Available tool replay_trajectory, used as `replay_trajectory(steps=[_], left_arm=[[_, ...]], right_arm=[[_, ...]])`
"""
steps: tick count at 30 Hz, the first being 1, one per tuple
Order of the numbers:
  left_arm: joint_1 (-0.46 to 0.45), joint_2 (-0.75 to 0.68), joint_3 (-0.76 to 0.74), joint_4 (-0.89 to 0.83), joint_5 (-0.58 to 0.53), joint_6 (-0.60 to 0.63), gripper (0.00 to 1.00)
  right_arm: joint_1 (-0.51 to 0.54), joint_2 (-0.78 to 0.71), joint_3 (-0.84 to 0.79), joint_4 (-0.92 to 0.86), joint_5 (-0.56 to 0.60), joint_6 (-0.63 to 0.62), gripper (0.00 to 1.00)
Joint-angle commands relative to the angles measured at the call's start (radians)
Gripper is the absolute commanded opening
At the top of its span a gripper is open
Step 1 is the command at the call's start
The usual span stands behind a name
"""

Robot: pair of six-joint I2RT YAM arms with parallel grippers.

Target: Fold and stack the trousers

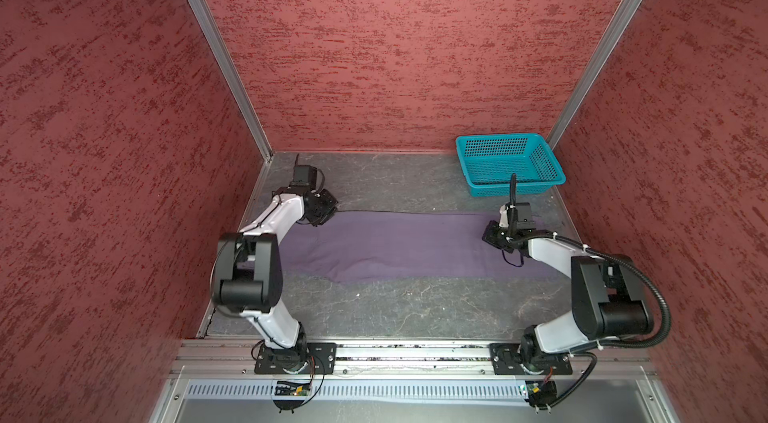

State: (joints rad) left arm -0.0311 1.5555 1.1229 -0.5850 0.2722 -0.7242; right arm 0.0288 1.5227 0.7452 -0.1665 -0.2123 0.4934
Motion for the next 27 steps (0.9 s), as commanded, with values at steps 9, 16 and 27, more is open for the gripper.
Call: replay_trajectory(steps=[9,16,27], left_arm=[[-0.253,-0.315,-0.148,0.037,-0.152,0.147,0.29],[-0.369,-0.252,-0.071,0.039,-0.149,0.194,0.34],[-0.572,-0.301,-0.024,0.191,-0.267,0.239,0.99]], right_arm=[[-0.263,-0.157,0.074,-0.463,0.202,0.008,0.39],[-0.388,-0.315,-0.04,-0.47,0.154,0.077,0.66],[-0.497,-0.341,-0.091,-0.453,0.156,0.005,0.75]])
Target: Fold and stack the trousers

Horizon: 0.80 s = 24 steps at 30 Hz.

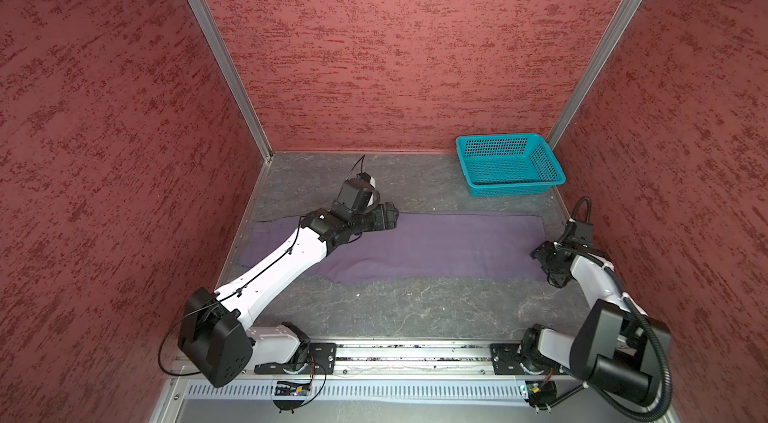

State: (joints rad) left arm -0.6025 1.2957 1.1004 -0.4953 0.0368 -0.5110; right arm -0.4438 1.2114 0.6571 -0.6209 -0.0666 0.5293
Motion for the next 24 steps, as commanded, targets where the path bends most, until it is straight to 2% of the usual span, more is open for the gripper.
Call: replay_trajectory(steps=[1,5,9,11,13,15,18,21,24], left_arm=[[0.004,-0.059,-0.015,0.132,-0.032,0.024,0.99],[0.066,-0.136,-0.059,0.24,0.006,-0.026,0.99],[0.182,-0.187,-0.119,0.325,0.132,-0.111,0.99],[0.25,-0.188,-0.138,0.358,0.231,-0.142,1.0],[0.279,-0.177,-0.137,0.372,0.301,-0.135,0.89],[0.254,-0.164,-0.116,0.363,0.315,-0.11,0.82],[0.141,-0.129,-0.056,0.295,0.221,-0.023,0.75],[0.01,-0.065,0.006,0.227,0.125,0.047,0.74],[-0.063,0.019,0.037,0.222,0.138,0.052,0.73]], right_arm=[[-0.033,-0.046,-0.004,0.005,0.007,-0.031,0.76],[-0.048,-0.133,-0.011,0.022,0.012,-0.034,0.77],[-0.053,-0.193,-0.027,0.021,0.028,-0.029,0.8],[-0.055,-0.196,-0.033,0.024,0.027,-0.026,0.81],[-0.059,-0.183,-0.035,0.023,0.025,-0.022,0.82],[-0.059,-0.162,-0.036,0.022,0.015,-0.017,0.83],[-0.067,-0.123,-0.048,0.036,-0.006,-0.011,0.86],[-0.075,-0.086,-0.072,0.056,-0.022,0.008,0.92],[-0.078,-0.061,-0.096,0.081,-0.038,0.027,0.96]])
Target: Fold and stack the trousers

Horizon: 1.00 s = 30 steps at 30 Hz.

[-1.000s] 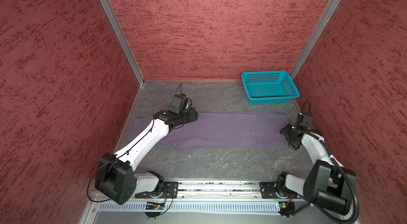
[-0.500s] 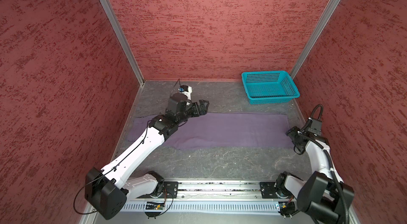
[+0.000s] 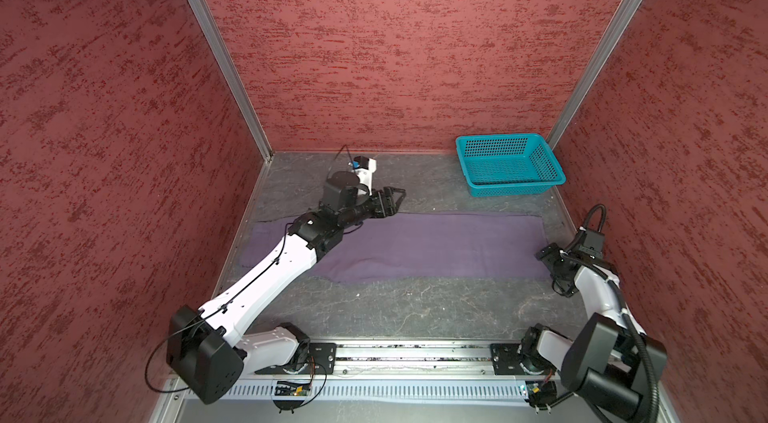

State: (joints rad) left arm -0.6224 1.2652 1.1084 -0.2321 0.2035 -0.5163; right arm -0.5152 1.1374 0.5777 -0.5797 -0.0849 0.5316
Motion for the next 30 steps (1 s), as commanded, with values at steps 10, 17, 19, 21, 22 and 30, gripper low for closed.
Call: replay_trajectory(steps=[10,17,19,21,22,30], left_arm=[[-0.268,0.384,0.188,-0.064,0.007,0.039,0.69],[-0.335,0.557,0.312,-0.084,0.057,0.024,0.69],[-0.342,0.6,0.346,-0.099,0.066,0.014,0.69],[-0.343,0.63,0.36,-0.094,0.079,0.004,0.69],[-0.345,0.646,0.366,-0.093,0.084,0.0,0.69],[-0.345,0.765,0.45,-0.143,0.093,-0.026,0.67]], right_arm=[[-0.082,0.029,-0.042,0.081,-0.034,0.025,0.98],[-0.125,0.023,-0.092,0.13,-0.07,0.031,0.99],[-0.13,0.028,-0.104,0.153,-0.101,0.03,0.99],[-0.132,0.031,-0.11,0.175,-0.118,0.025,0.99],[-0.132,0.033,-0.11,0.188,-0.124,0.022,0.99],[-0.132,0.068,-0.099,0.275,-0.223,0.008,0.87]])
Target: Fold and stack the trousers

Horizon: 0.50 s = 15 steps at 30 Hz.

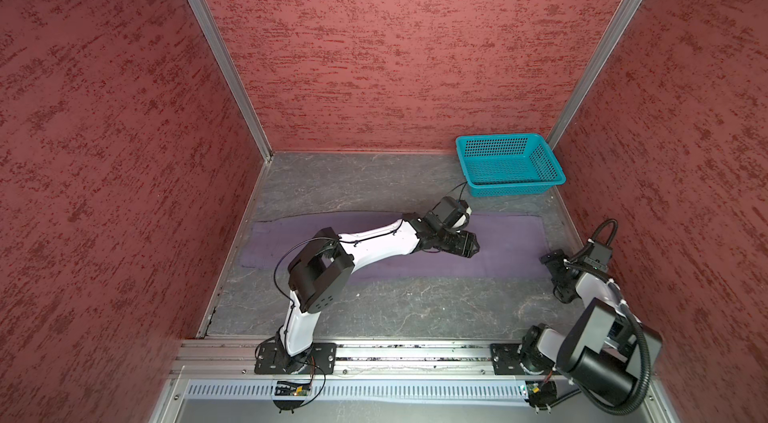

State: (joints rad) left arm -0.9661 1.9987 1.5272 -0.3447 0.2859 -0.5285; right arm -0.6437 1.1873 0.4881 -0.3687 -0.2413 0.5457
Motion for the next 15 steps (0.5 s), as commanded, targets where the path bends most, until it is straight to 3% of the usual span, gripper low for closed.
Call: replay_trajectory(steps=[1,9,11,15], left_arm=[[-0.001,0.045,0.047,-0.043,0.009,-0.016,0.67],[-0.002,0.182,0.183,-0.13,0.018,-0.034,0.65],[-0.001,0.207,0.197,-0.134,0.024,-0.046,0.65],[0.0,0.277,0.255,-0.182,0.033,-0.056,0.65]], right_arm=[[-0.004,0.029,-0.007,0.072,-0.081,-0.005,0.85],[-0.004,0.095,-0.006,0.107,-0.125,-0.018,0.68],[-0.004,0.109,-0.008,0.118,-0.137,-0.017,0.57],[-0.004,0.142,-0.005,0.131,-0.178,-0.006,0.19]])
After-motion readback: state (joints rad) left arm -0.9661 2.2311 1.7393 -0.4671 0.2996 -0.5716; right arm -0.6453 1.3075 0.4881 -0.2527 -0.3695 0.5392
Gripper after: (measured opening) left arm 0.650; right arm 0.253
